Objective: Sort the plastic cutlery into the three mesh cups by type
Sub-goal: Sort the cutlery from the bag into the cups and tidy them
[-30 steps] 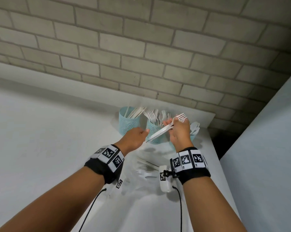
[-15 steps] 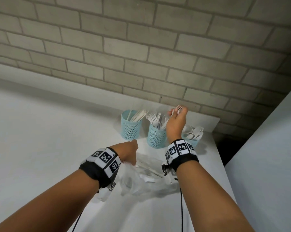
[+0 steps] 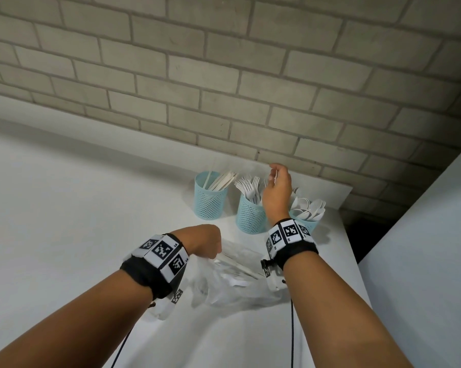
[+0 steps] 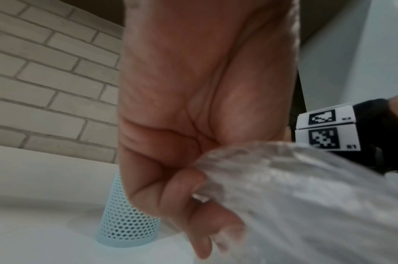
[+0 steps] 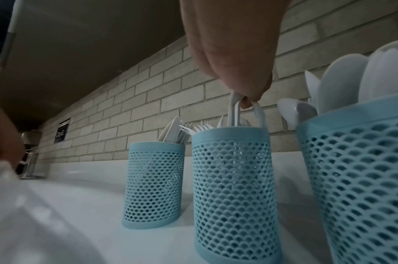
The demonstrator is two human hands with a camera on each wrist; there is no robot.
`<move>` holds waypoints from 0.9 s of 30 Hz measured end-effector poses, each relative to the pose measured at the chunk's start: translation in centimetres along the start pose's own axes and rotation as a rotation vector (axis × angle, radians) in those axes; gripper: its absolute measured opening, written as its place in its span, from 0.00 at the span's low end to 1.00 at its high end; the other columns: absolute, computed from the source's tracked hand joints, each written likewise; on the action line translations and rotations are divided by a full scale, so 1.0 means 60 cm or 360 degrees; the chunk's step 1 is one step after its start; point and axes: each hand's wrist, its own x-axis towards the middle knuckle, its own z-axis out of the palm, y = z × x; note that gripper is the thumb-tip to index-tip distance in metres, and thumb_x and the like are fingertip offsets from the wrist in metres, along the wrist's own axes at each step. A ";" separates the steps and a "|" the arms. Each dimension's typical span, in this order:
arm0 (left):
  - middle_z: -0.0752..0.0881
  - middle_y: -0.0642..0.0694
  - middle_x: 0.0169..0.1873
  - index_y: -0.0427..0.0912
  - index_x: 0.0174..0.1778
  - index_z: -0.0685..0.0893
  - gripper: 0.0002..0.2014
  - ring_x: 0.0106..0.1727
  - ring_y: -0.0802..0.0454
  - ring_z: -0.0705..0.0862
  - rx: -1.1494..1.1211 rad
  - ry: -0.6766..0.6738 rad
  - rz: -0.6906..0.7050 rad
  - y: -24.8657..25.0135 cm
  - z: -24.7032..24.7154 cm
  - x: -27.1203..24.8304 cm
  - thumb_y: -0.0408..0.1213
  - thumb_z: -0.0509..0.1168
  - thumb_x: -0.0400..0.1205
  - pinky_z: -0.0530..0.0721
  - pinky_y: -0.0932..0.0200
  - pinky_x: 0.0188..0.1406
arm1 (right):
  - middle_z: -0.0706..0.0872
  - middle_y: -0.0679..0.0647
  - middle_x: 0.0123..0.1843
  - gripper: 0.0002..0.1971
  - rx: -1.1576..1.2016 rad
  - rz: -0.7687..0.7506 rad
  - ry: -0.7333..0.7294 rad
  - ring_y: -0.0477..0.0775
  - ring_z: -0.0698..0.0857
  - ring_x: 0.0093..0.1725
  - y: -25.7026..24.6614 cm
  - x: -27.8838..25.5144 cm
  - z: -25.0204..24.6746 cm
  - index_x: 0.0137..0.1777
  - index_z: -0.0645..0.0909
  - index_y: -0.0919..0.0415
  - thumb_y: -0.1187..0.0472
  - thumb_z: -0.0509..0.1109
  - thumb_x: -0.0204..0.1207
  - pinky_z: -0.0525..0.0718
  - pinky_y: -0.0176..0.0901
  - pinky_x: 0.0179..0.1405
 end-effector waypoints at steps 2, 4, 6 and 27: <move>0.77 0.45 0.69 0.38 0.69 0.78 0.19 0.68 0.46 0.77 -0.0029 -0.0004 -0.0005 -0.003 0.002 -0.002 0.35 0.66 0.81 0.76 0.59 0.62 | 0.76 0.61 0.68 0.19 -0.0151 -0.0089 -0.0047 0.53 0.74 0.65 0.004 -0.003 -0.001 0.67 0.77 0.63 0.76 0.57 0.80 0.69 0.34 0.62; 0.76 0.45 0.69 0.41 0.68 0.78 0.22 0.68 0.47 0.77 -0.0071 -0.0016 0.0003 -0.007 0.005 -0.003 0.36 0.70 0.78 0.75 0.58 0.64 | 0.74 0.61 0.72 0.19 -0.0360 -0.0181 -0.0174 0.58 0.67 0.74 0.011 -0.006 0.001 0.68 0.78 0.61 0.73 0.58 0.81 0.65 0.40 0.70; 0.76 0.46 0.69 0.42 0.68 0.78 0.23 0.68 0.47 0.77 -0.0090 -0.0022 0.0002 -0.011 0.007 -0.005 0.36 0.72 0.76 0.75 0.59 0.63 | 0.71 0.64 0.75 0.19 -0.0625 -0.0178 -0.0388 0.61 0.63 0.78 0.016 -0.007 0.000 0.71 0.77 0.62 0.71 0.56 0.82 0.62 0.48 0.76; 0.68 0.46 0.77 0.42 0.79 0.62 0.35 0.74 0.48 0.72 -0.0263 0.0282 0.0047 0.006 0.023 -0.019 0.29 0.68 0.77 0.73 0.65 0.55 | 0.85 0.61 0.59 0.15 -0.1298 0.0077 -0.1797 0.60 0.83 0.56 -0.059 -0.184 -0.030 0.62 0.81 0.66 0.64 0.65 0.78 0.80 0.47 0.53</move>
